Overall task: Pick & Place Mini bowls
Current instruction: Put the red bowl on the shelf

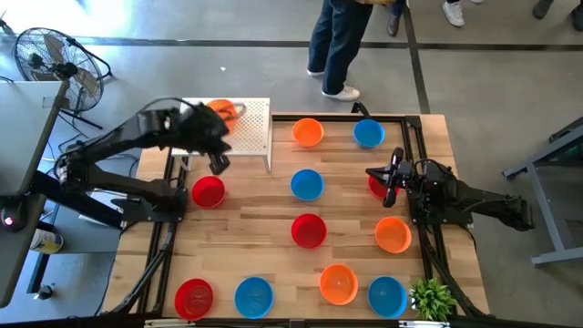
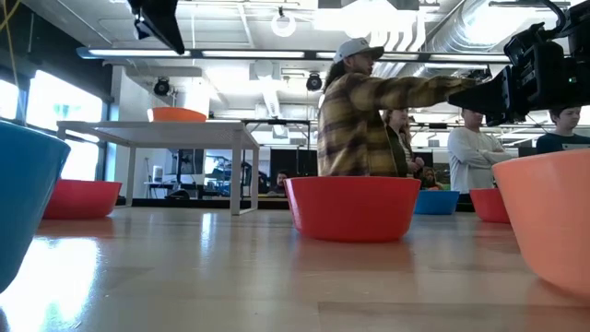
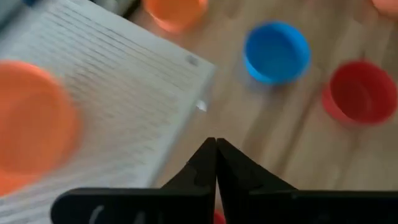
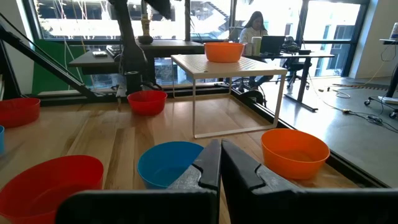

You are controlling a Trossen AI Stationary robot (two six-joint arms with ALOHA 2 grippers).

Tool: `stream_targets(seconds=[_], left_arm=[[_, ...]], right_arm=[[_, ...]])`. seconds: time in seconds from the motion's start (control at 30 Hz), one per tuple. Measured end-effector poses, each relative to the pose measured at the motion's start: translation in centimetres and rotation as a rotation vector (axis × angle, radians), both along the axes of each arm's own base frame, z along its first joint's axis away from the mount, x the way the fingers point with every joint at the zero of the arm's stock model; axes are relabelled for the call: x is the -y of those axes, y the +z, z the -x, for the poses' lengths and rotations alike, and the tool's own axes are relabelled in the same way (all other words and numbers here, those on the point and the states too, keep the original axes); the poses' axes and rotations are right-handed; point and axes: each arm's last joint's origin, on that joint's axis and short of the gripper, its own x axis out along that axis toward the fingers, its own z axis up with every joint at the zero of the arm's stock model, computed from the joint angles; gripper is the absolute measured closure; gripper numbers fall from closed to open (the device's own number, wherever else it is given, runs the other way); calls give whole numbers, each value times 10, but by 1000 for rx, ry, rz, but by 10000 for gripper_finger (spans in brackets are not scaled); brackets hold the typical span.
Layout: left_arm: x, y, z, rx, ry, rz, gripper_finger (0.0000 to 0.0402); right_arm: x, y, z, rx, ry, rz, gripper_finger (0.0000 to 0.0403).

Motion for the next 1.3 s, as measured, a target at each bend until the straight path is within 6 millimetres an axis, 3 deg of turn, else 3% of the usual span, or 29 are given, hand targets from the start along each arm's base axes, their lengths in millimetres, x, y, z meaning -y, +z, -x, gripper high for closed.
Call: stream_targets(seconds=[0.17, 0.43, 0.8, 1.13, 1.3], left_arm=[[20, -29, -32, -87, -121, 11, 401], [71, -70, -69, 44, -342, -40, 401], [131, -88, -53, -70, -539, 90, 401], [160, -101, -35, -258, -519, 289, 399], [175, -113, -28, -395, -515, 316, 354]], right_arm=[[0, 0, 0, 0, 0, 0, 402], [0, 0, 0, 0, 0, 0, 402], [0, 0, 0, 1, 0, 0, 402], [0, 0, 0, 1, 0, 0, 402], [0, 0, 0, 1, 0, 0, 402]])
